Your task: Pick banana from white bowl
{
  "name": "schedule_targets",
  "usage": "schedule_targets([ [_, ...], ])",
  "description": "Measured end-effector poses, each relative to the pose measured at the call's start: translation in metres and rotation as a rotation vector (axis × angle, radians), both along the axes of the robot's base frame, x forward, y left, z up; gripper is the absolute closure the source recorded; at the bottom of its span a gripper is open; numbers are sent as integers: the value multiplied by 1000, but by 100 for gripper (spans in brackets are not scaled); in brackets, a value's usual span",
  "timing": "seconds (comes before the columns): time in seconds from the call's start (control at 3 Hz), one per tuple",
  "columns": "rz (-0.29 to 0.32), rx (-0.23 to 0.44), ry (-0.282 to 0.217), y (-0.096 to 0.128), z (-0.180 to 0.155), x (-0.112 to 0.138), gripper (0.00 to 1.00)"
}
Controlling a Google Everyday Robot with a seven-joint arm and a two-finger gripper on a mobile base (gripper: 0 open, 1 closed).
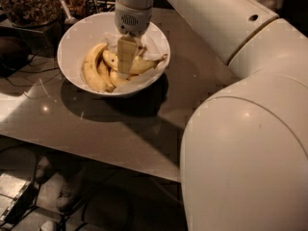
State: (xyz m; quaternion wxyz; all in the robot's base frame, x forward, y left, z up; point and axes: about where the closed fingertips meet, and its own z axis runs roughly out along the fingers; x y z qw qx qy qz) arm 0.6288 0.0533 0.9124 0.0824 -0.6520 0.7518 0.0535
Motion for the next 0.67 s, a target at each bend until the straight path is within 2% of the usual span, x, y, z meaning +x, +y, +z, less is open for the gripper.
schedule_targets([
  [0.33, 0, -9, 38, 2, -16, -1, 29],
  [0.67, -12, -14, 59, -1, -27, 4, 47],
])
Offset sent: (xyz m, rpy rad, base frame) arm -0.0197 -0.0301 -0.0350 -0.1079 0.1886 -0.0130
